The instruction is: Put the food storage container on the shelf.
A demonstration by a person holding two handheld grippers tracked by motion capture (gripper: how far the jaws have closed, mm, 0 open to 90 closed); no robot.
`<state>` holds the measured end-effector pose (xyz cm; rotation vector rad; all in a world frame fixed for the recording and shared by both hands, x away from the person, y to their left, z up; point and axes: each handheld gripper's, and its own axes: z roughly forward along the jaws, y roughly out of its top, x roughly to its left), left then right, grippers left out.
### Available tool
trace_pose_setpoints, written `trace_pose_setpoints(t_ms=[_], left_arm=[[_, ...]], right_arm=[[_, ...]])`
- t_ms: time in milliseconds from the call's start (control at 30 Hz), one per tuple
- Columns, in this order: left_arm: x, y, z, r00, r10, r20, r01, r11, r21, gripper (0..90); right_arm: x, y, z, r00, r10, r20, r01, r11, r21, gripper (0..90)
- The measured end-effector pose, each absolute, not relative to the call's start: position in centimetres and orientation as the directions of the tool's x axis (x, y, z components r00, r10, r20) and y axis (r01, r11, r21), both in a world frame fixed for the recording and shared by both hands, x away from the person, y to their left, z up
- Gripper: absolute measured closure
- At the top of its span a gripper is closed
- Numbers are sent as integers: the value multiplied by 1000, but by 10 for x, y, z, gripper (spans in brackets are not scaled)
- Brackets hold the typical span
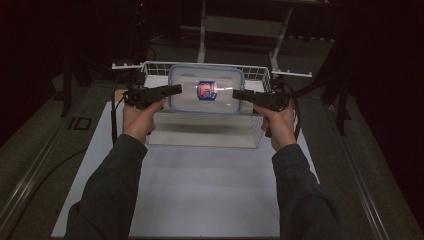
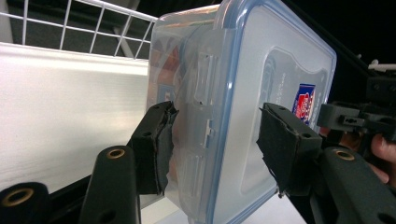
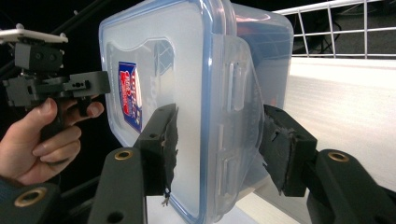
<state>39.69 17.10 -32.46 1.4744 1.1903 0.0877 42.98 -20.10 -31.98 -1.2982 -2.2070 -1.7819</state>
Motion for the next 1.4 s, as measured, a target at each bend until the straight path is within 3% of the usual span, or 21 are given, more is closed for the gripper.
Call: trace_pose_setpoints(t_ms=[300, 400, 433, 500, 900, 1133, 1233, 1400], left_arm=[[399, 168, -325, 468, 703, -536, 590, 202, 781, 443], [399, 166, -326, 466, 715, -521, 587, 191, 787, 428], [399, 165, -327, 464, 718, -519, 590, 186, 786, 425], [401, 164, -330, 457, 714, -530, 600, 192, 777, 408], [413, 170, -331, 478, 694, -539, 600, 190, 777, 411], [418, 167, -329, 460, 719, -520, 592, 188, 784, 361], [416, 166, -326, 432, 775, -461, 544, 183, 819, 342], [415, 172, -326, 414, 796, -442, 526, 187, 830, 335]], right_arm=[[435, -201, -320, -631, 584, 511, 619, -18, 785, 472], [435, -198, -317, -623, 632, 461, 604, 15, 797, 457], [435, -196, -317, -623, 647, 440, 599, 32, 800, 512], [434, -191, -320, -620, 689, 375, 593, 99, 799, 462], [434, -191, -323, -606, 692, 391, 590, 61, 805, 500], [432, -189, -322, -608, 690, 393, 586, 57, 808, 522], [432, -190, -322, -608, 686, 399, 587, 50, 808, 522], [430, -191, -319, -594, 702, 394, 563, 13, 827, 484]])
